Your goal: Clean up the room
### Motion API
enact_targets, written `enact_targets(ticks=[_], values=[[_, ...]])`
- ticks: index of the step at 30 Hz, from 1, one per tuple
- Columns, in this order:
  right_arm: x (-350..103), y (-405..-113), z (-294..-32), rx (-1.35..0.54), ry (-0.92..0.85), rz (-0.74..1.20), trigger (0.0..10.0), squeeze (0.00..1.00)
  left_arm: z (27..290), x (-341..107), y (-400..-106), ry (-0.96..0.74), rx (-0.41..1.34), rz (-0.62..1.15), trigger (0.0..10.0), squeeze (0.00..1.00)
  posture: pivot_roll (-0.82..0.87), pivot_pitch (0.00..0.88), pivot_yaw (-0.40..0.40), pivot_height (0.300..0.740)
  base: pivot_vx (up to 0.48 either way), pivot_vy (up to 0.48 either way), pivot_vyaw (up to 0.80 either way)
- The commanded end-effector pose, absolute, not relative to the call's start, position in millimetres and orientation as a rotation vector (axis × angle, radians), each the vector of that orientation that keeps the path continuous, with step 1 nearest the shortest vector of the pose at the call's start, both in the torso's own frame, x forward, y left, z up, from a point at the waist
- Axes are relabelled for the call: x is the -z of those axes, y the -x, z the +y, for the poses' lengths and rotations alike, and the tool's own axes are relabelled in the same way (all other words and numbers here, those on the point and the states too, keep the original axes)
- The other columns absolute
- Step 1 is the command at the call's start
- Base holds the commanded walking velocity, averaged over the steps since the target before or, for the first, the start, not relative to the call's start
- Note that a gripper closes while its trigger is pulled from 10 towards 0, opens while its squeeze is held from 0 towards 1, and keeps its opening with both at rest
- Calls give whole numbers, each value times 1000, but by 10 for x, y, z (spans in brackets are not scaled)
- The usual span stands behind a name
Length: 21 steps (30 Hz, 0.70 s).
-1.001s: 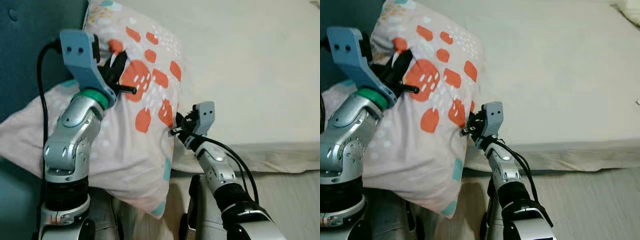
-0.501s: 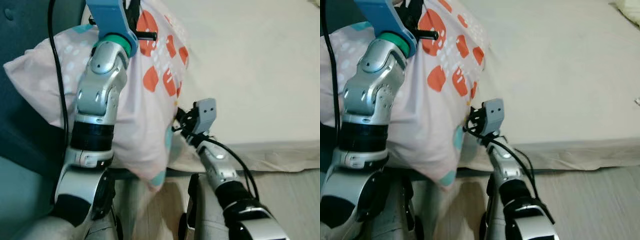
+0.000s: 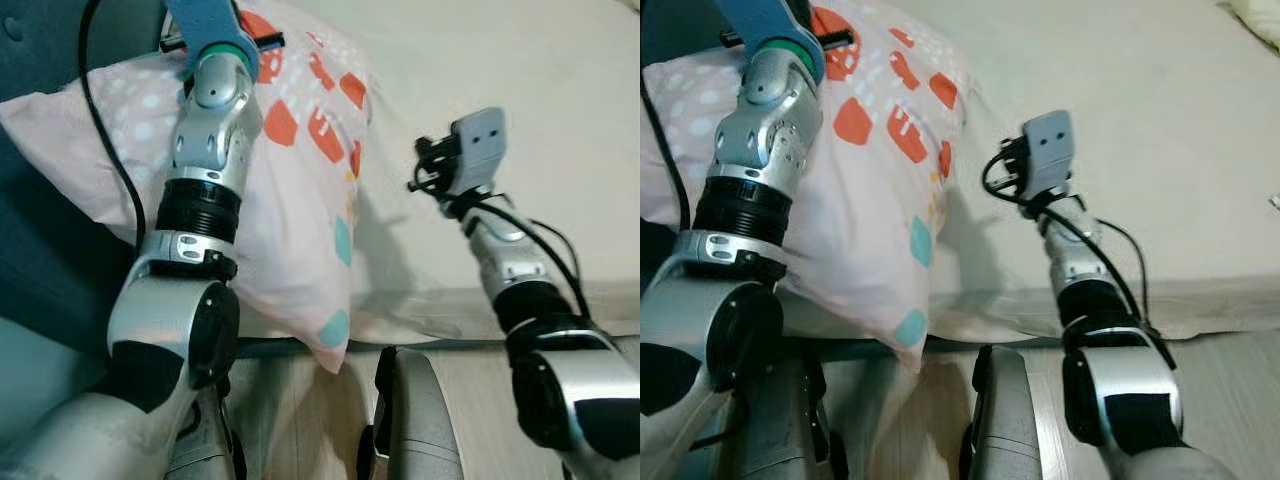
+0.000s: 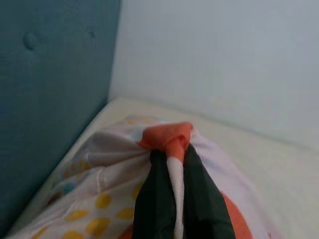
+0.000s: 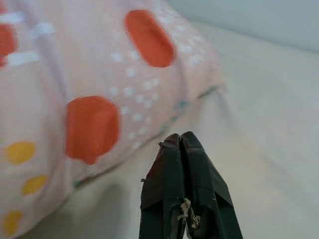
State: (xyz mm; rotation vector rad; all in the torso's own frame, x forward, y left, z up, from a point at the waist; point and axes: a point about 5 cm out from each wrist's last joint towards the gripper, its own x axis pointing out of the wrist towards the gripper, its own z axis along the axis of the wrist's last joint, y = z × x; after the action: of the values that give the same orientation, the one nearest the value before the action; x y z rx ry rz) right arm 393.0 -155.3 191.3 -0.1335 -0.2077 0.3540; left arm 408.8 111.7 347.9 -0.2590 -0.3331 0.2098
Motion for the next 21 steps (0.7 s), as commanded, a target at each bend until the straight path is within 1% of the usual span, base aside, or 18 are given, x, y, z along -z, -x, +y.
enact_targets(ticks=[1, 3, 4, 6, 7, 9, 10, 12, 18, 19, 20, 21], values=[[-1790, -3890, -1521, -373, 129, -179, 10000, 0, 1094, -3771, -4027, 299, -203, -447, 10000, 0, 30, 86, -1, 510, 0, 0, 0], [-1537, -3767, -1312, -436, 93, -147, 10000, 0, 1192, -4040, -3993, 353, -235, -524, 10000, 0, 22, 91, 7, 510, 0, 0, 0], [-1537, -3767, -1312, -436, 93, -147, 10000, 0, 1192, -4040, -3993, 353, -235, -524, 10000, 0, 22, 91, 7, 510, 0, 0, 0], [-1313, -3652, -1194, -470, 62, -110, 10000, 0, 1306, -4213, -3959, 399, -276, -573, 10000, 0, 20, 94, 9, 510, 0, 0, 0], [-1313, -3652, -1194, -470, 62, -110, 10000, 0, 1306, -4213, -3959, 399, -276, -573, 10000, 0, 20, 94, 9, 510, 0, 0, 0], [-1120, -3548, -1105, -497, 40, -71, 10000, 0, 1451, -4306, -3938, 454, -323, -602, 10000, 0, 19, 97, 10, 510, 0, 0, 0], [-1120, -3548, -1105, -497, 40, -71, 10000, 0, 1451, -4306, -3938, 454, -323, -602, 10000, 0, 19, 97, 10, 510, 0, 0, 0], [-985, -3457, -1030, -521, 22, -42, 10000, 0, 1538, -4326, -3940, 493, -355, -605, 10000, 0, 26, 101, 7, 510, 0, 0, 0], [-906, -3392, -960, -537, 8, -24, 10000, 0, 1579, -4241, -3980, 561, -385, -568, 10000, 0, 26, 106, 4, 510, 0, 0, 0], [-882, -3365, -930, -543, 2, -19, 10000, 0, 1597, -4149, -4009, 593, -421, -530, 10000, 0, 29, 106, 3, 510, 0, 0, 0], [-882, -3365, -930, -543, 2, -19, 10000, 0, 1597, -4149, -4009, 593, -421, -530, 10000, 0, 29, 106, 3, 510, 0, 0, 0], [-863, -3342, -895, -550, -2, -15, 10000, 0, 1592, -3973, -4059, 576, -471, -455, 10000, 0, 24, 109, 4, 510, 0, 0, 0]])
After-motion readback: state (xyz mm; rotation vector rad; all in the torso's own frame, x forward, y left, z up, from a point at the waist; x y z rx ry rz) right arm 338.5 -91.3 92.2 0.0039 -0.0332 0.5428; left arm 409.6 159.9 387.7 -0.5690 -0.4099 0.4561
